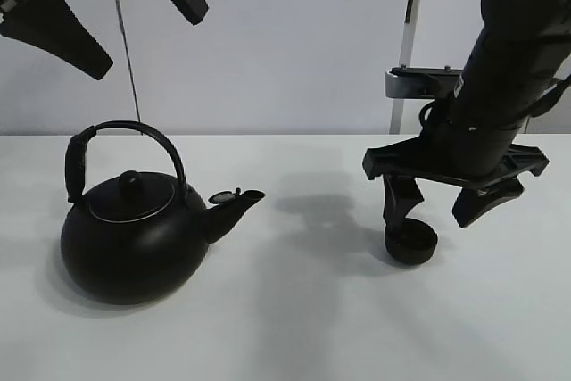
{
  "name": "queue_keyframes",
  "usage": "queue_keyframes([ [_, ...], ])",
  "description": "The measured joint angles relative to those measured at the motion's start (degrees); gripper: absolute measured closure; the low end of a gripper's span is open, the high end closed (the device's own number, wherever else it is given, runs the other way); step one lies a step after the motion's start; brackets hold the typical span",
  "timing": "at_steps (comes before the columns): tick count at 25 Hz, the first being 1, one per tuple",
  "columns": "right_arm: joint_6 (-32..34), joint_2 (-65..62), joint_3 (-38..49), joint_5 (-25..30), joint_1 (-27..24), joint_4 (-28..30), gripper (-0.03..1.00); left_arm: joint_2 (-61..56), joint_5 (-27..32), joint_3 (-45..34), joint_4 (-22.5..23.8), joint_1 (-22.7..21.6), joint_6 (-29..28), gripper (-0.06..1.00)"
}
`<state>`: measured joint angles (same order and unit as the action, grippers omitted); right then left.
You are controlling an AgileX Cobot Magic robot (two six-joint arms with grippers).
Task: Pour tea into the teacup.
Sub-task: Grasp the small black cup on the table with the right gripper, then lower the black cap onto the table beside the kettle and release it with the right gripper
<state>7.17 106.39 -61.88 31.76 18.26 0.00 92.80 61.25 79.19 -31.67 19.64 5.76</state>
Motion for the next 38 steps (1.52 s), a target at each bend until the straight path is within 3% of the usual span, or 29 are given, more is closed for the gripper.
queue_keyframes([
  [15,-1.42,3.30,0.00,-1.93,0.00,-2.17,0.45,0.00,0.00,0.00,-0.04,0.00,0.00,0.25],
  [19,-1.42,3.58,0.00,-2.10,0.00,-2.17,0.48,0.00,0.00,0.00,-0.04,0.00,0.00,0.25],
  [23,-0.96,3.58,0.00,-2.46,0.00,-2.21,0.57,0.00,0.00,0.00,-0.04,0.00,0.00,0.25],
  [29,0.53,3.63,0.00,-2.78,0.00,-2.21,0.57,0.00,0.00,0.00,-0.04,0.00,0.00,0.25],
  [38,0.13,0.95,-3.81,1.58,1.69,-3.01,0.57,0.00,0.00,0.00,-0.04,0.00,0.00,0.25],
])
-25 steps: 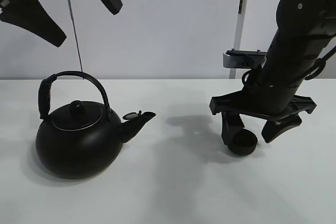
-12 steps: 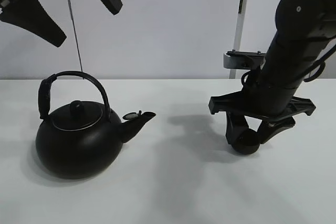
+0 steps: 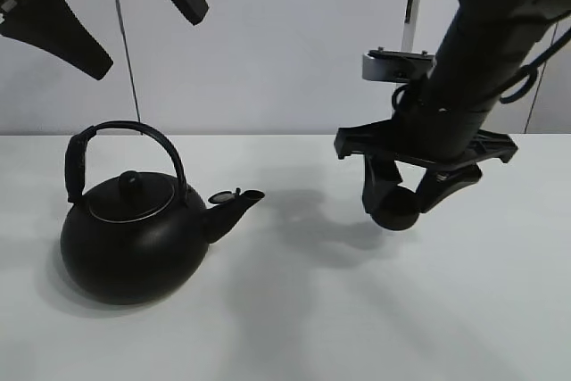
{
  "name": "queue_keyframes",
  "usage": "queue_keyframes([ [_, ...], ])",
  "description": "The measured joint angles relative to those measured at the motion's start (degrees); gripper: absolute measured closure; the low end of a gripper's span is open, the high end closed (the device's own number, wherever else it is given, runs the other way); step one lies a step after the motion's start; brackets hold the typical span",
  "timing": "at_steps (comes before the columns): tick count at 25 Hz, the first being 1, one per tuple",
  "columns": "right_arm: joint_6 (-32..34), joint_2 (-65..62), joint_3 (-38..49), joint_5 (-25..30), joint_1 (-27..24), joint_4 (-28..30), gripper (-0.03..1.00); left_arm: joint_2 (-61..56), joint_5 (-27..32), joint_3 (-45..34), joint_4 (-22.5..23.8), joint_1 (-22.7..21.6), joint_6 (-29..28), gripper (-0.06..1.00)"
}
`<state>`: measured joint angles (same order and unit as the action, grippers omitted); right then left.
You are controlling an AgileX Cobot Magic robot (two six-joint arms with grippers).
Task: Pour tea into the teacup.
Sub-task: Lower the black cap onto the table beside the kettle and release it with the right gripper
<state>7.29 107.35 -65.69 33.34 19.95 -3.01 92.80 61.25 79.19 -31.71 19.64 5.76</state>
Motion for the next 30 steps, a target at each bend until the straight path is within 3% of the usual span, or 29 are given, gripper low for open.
queue_keyframes([
  [12,-0.15,3.57,-7.20,2.37,11.35,-0.44,0.57,0.00,0.00,0.00,0.00,0.00,0.00,0.25],
  [30,-0.26,9.01,-7.37,1.15,11.63,2.10,0.57,0.00,0.00,0.00,0.00,0.00,0.00,0.25],
])
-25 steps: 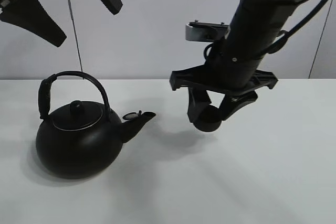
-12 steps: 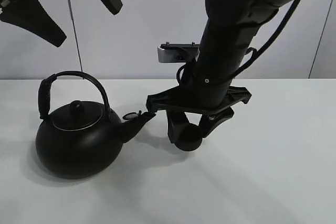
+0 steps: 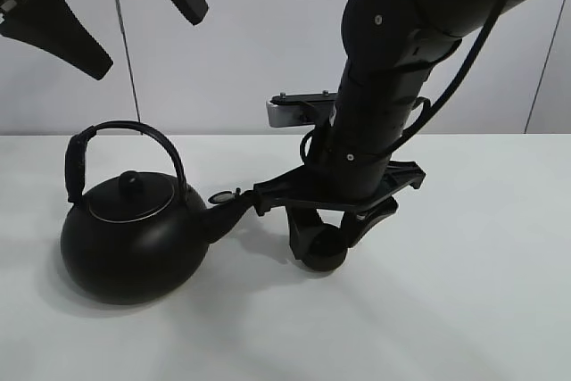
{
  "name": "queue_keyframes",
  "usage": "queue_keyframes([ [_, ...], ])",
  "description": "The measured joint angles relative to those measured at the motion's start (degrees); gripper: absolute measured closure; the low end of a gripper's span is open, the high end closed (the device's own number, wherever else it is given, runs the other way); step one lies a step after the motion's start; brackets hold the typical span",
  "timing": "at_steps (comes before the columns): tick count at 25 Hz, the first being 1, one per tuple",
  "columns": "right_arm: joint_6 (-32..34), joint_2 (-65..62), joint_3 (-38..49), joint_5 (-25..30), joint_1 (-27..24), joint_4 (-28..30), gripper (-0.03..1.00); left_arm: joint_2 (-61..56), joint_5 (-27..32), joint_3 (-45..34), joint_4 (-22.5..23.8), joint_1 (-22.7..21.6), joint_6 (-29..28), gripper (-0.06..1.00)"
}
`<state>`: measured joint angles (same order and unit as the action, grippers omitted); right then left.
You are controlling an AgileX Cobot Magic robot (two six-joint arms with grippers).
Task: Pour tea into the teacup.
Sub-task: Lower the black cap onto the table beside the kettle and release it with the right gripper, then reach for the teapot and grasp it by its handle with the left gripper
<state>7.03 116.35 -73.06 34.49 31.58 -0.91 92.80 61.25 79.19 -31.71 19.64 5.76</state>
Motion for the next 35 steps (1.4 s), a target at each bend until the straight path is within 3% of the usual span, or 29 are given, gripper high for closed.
queue_keyframes([
  [12,0.00,0.01,0.00,0.05,0.00,0.42,0.56,0.00,0.00,0.00,0.00,0.00,0.00,0.25],
  [19,0.31,-0.11,-0.24,1.62,0.00,0.42,0.46,0.00,0.00,0.00,0.00,0.00,0.00,0.25],
  [24,0.45,-2.94,-3.61,9.68,0.00,1.29,0.35,0.00,0.00,0.00,0.00,0.00,0.00,0.25],
  [29,2.09,-7.39,-10.28,20.16,-1.10,2.20,0.33,0.00,0.00,0.00,0.00,0.00,0.00,0.25],
  [35,3.44,-14.57,-14.80,27.38,-9.90,0.43,0.33,0.00,0.00,0.00,0.00,0.00,0.00,0.25],
])
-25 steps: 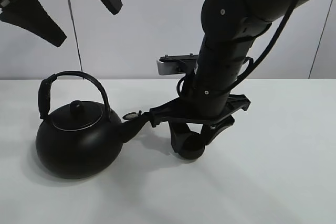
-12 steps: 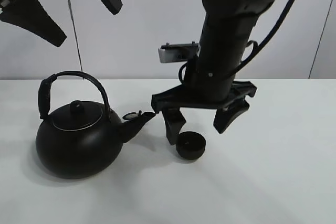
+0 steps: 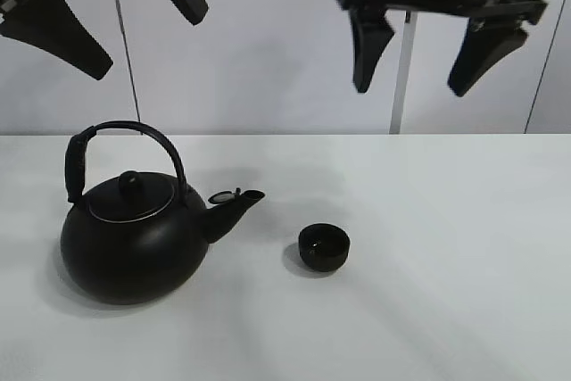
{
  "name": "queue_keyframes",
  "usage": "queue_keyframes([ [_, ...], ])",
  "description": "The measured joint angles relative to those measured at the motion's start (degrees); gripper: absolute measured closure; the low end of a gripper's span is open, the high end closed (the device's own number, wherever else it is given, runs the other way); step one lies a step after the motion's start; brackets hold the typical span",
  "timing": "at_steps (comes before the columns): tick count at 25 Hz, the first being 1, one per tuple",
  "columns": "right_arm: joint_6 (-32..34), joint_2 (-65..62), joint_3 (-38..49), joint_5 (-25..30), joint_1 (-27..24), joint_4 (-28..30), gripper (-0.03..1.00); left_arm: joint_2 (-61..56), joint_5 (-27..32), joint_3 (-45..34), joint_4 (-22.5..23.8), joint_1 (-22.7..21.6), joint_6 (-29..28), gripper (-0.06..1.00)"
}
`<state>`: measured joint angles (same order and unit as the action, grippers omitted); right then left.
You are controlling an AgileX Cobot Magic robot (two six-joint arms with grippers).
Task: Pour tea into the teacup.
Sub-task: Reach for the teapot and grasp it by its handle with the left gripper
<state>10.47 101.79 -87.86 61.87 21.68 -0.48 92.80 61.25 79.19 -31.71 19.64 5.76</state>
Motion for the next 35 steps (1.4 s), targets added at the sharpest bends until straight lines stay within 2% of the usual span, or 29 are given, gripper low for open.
queue_keyframes([
  [4,-0.82,-3.30,-0.16,3.72,-6.88,-6.91,0.33,0.00,0.00,0.00,0.00,0.00,0.00,0.25],
  [7,-1.67,-4.58,-0.16,4.66,-9.14,-9.88,0.33,0.00,0.00,0.00,0.00,0.00,0.00,0.25],
  [17,-1.80,-4.89,-0.16,6.05,-9.32,-13.34,0.33,0.00,0.00,0.00,0.00,0.00,0.00,0.25],
  [27,-1.74,-4.89,-0.16,5.76,-9.32,-13.78,0.33,0.00,0.00,0.00,0.00,0.00,0.00,0.25],
  [35,-1.11,-4.89,-0.16,4.51,-9.32,-16.46,0.33,0.00,0.00,0.00,0.00,0.00,0.00,0.25],
])
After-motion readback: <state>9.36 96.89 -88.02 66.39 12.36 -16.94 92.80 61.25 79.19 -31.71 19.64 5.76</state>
